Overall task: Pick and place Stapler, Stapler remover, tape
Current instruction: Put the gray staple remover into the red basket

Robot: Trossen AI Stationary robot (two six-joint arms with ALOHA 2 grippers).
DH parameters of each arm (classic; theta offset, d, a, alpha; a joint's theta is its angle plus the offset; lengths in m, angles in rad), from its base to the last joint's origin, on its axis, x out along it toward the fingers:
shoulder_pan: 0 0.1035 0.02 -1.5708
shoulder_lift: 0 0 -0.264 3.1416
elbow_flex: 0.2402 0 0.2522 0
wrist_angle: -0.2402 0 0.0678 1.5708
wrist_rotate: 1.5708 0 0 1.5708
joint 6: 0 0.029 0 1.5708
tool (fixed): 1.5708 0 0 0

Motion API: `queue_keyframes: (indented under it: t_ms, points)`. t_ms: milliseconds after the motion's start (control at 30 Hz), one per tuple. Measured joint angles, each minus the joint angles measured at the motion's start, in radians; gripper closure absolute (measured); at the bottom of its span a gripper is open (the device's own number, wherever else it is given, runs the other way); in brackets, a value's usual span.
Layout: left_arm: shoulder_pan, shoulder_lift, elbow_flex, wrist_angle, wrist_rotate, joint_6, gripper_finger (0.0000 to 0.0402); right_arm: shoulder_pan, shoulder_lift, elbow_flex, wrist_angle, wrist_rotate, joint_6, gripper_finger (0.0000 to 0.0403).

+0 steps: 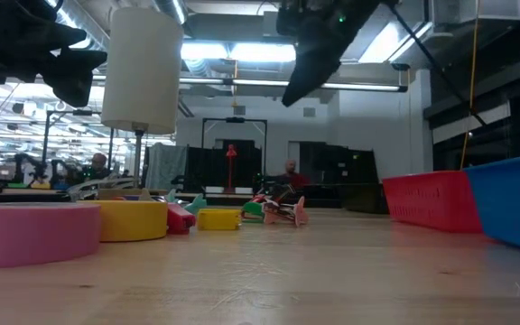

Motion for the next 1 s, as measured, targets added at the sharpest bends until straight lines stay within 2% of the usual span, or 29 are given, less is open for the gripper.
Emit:
queue_keyframes:
  t_ms: [233,433,667,800,900,1000]
  points:
    - [0.000,0.000,0.000,0.000,0.000,0.000,0.0233,0.082,0.003,-0.152,0.199,0.000,0.008,0.0207]
    - [0.000,0.000,0.000,0.000,0.000,0.000,0.0233,0.103,0.003,-0.307,0.428,-0.003,-0.082,0.0207]
    - [0.000,0.000,0.000,0.000,0.000,0.000,0.0233,0.090,0.003,-0.409,0.480,0.000,0.186,0.0207]
    - [0.000,0.000,0.000,0.000,0.000,0.000,0.0233,0.091,0.003,-0.470,0.542,0.000,0.249,0.0206]
    - [0.000,0.000,0.000,0.000,0.000,0.000,0.0233,0.090,0.003,-0.506,0.570,0.001,0.308,0.0189]
    - [0.000,0.000,0.000,0.000,0.000,0.000,0.0233,0.090,0.003,-0.519,0.572,0.057,0.344,0.0161]
